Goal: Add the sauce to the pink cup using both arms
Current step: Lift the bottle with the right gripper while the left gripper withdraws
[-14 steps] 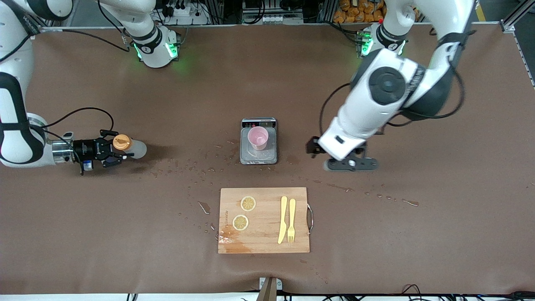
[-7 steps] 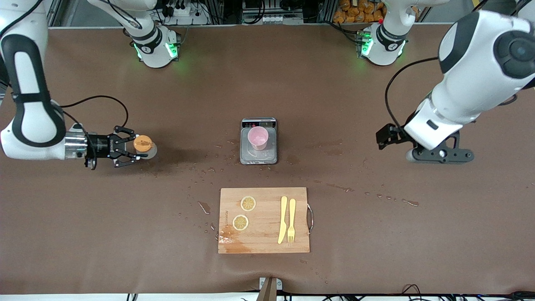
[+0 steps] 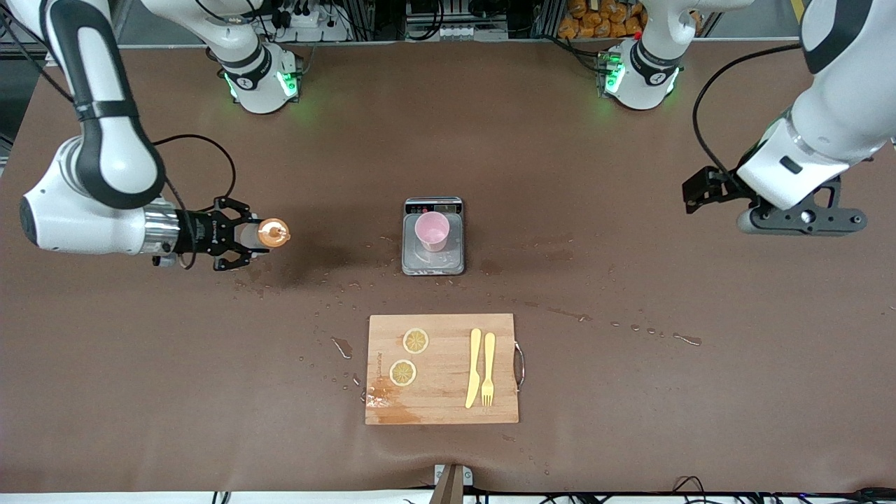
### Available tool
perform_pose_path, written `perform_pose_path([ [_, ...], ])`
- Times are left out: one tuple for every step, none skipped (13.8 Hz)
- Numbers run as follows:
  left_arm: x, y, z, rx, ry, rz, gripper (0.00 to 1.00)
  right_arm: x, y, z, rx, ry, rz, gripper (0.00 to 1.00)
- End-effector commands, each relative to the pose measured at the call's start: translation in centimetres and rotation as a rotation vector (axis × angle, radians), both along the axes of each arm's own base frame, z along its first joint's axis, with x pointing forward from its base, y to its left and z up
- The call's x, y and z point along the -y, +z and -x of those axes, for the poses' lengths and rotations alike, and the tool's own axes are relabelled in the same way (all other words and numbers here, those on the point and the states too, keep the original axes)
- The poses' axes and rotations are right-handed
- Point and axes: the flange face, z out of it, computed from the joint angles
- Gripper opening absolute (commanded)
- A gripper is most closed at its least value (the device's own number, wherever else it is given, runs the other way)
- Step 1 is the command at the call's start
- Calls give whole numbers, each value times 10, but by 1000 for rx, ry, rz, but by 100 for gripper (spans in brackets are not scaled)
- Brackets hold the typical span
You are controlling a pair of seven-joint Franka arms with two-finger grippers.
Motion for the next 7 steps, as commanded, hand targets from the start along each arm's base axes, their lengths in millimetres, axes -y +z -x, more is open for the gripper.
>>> perform_pose_path([
  [7, 8, 17, -5, -33, -35, 100, -50, 30, -1, 0, 17, 162, 57],
  [10, 10, 21, -12, -43, -38, 100, -64, 32, 1, 0, 21, 191, 57],
  [10, 14, 24, -7, -44, -37, 100, -80, 33, 3, 2, 21, 204, 57],
  [9, 18, 26, -3, -47, -37, 100, -97, 33, 6, 3, 14, 235, 57],
  [5, 23, 28, 6, -42, -35, 100, -116, 37, 9, 15, 17, 295, 57],
  [4, 27, 29, 14, -41, -34, 100, -136, 39, 13, 25, 21, 362, 57],
  [3, 30, 31, 18, -41, -32, 100, -147, 41, 16, 30, 16, 403, 57],
])
